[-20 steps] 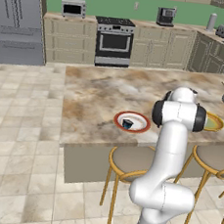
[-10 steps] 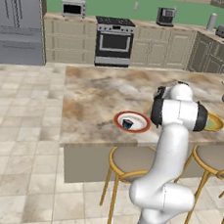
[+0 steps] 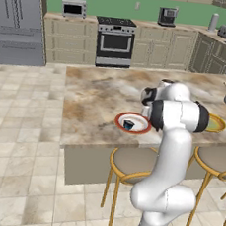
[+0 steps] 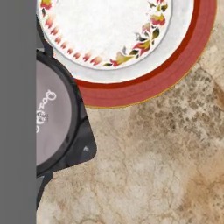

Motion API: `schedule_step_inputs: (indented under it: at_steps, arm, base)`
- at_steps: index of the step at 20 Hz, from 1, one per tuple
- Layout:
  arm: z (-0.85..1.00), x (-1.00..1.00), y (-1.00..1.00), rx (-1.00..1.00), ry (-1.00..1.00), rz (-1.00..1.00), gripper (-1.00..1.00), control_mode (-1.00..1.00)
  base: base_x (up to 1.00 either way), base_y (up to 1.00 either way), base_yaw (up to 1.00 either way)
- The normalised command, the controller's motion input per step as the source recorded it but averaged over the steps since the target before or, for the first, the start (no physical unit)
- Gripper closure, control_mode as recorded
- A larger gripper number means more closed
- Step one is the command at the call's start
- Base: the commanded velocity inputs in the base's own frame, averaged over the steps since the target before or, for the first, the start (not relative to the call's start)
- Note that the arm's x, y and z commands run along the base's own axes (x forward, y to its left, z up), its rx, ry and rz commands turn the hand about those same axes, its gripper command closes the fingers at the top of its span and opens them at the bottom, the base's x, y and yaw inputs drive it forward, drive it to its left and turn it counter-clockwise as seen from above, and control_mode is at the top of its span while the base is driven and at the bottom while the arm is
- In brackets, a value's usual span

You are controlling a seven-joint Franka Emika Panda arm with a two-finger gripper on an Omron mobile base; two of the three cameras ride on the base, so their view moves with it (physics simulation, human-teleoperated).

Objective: Place two yogurt containers on each plate.

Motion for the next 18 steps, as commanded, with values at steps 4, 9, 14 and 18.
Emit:
schedule_step_inputs:
  at_steps: [4,9,14,18]
  arm:
    - [0.0,0.0,0.64,-0.02,0.03,0.0,1.0,-1.0]
    - [0.0,0.01,0.38,0.0,0.04,0.0,1.0,-1.0]
    - [0.0,0.29,0.05,0.0,0.04,0.0,1.0,-1.0]
    - [0.0,0.38,0.0,0.0,0.01,0.0,1.0,-1.0]
  base:
    - [0.0,0.0,0.0]
    - [0.0,0.0,0.0]
    - [0.0,0.0,0.0]
    - [0.0,0.0,0.0]
